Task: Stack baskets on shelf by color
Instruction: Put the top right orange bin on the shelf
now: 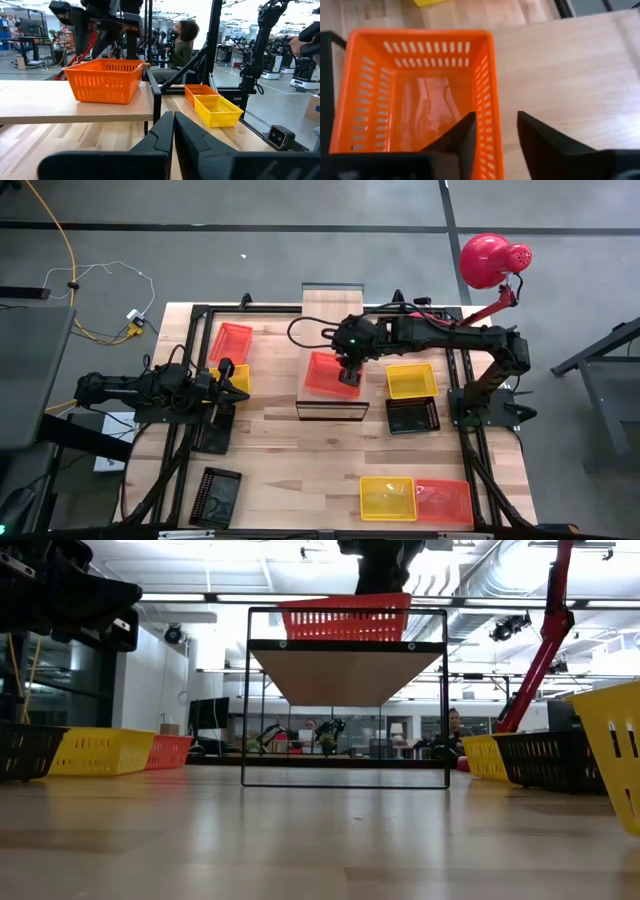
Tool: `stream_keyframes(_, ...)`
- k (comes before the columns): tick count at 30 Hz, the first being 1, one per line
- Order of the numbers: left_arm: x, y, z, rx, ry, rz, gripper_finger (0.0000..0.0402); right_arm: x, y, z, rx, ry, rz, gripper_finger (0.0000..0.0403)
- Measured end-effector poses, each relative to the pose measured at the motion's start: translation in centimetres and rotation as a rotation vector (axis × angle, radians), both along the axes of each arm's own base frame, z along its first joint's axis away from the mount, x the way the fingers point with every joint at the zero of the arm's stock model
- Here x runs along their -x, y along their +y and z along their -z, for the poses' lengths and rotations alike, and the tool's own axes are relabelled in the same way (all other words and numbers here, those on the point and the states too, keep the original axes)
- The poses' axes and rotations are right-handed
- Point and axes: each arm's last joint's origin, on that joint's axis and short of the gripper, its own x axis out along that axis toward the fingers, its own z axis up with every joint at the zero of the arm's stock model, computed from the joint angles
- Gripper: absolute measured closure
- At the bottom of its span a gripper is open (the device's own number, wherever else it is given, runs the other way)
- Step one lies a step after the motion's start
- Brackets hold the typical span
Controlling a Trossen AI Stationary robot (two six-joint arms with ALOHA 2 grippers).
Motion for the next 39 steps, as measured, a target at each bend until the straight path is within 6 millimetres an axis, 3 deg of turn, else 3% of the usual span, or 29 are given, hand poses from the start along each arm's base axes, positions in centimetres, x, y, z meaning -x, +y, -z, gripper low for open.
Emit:
stream_keyframes(5,0.0,0.0,0.0,0.000,0.000,-0.001,0.0398,-0.5,-0.3,-0.5,0.104,-0.051,0.023,0.0231)
stream_keyframes(10,0.0,0.0,0.0,0.000,0.000,0.000,0.0398,-1.1,-0.9,-1.2,0.162,-0.152,0.076,0.0234)
stream_keyframes(14,0.0,0.0,0.0,0.000,0.000,0.000,0.0398,-1.3,-1.4,-1.2,0.141,-0.175,0.111,0.0272)
stream_keyframes(20,0.0,0.0,0.0,0.000,0.000,-0.001,0.0398,-2.2,-2.6,0.6,0.100,-0.142,0.190,0.0389)
stream_keyframes(29,0.0,0.0,0.0,0.000,0.000,-0.001,0.0398,-3.7,-3.9,2.2,0.068,-0.163,0.183,0.0398)
stream_keyframes(39,0.0,0.0,0.0,0.000,0.000,-0.001,0.0398,-4.1,-3.7,2.7,0.017,-0.154,0.140,0.0402)
